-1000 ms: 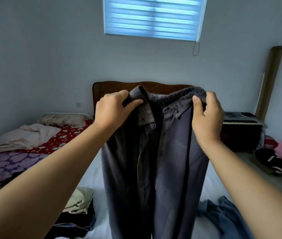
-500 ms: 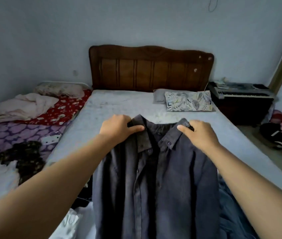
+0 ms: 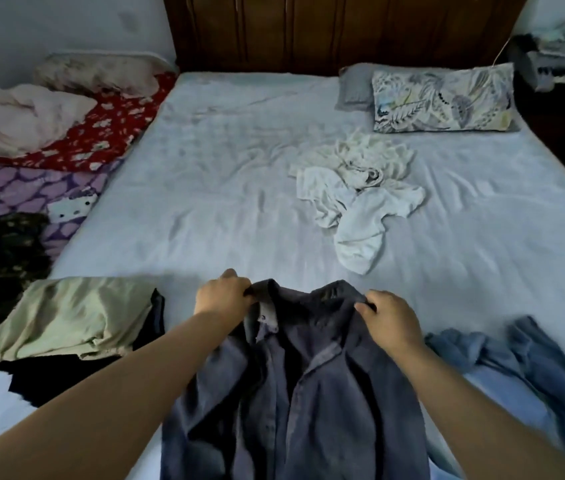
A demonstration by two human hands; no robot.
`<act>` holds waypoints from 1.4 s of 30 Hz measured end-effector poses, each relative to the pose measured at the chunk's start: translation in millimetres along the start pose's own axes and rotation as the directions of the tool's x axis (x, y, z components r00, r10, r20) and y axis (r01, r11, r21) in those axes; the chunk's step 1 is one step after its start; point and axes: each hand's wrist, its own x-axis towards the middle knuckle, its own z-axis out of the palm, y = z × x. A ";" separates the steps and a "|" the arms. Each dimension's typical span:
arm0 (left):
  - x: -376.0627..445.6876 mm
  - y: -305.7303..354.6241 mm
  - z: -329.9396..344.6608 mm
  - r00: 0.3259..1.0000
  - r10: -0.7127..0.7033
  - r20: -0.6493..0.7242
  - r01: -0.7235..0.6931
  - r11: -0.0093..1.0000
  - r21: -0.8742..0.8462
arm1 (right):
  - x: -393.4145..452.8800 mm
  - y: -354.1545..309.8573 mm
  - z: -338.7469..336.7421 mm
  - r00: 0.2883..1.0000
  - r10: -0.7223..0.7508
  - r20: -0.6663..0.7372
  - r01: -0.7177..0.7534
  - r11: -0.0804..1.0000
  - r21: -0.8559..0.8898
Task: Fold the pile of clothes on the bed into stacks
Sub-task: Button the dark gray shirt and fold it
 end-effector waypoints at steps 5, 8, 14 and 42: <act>70.9 -0.9 59.1 0.991 -0.130 0.042 0.136 0.970 -0.204 | 60.2 18.6 63.9 0.979 0.194 0.061 -0.203 0.909 0.364; 103.7 -0.3 77.3 0.987 -0.142 -0.079 0.133 0.984 -0.116 | 91.0 31.6 84.3 0.983 0.176 -0.046 -0.143 0.906 0.399; 131.5 -5.3 138.1 0.999 0.037 -0.003 -0.037 0.992 -0.121 | 102.7 48.6 123.3 0.995 -0.021 0.097 -0.022 0.904 0.427; 22.0 -20.2 236.3 0.999 0.046 0.013 -0.026 0.749 -0.661 | 15.9 21.0 216.7 0.871 -0.208 0.445 -0.085 0.829 0.553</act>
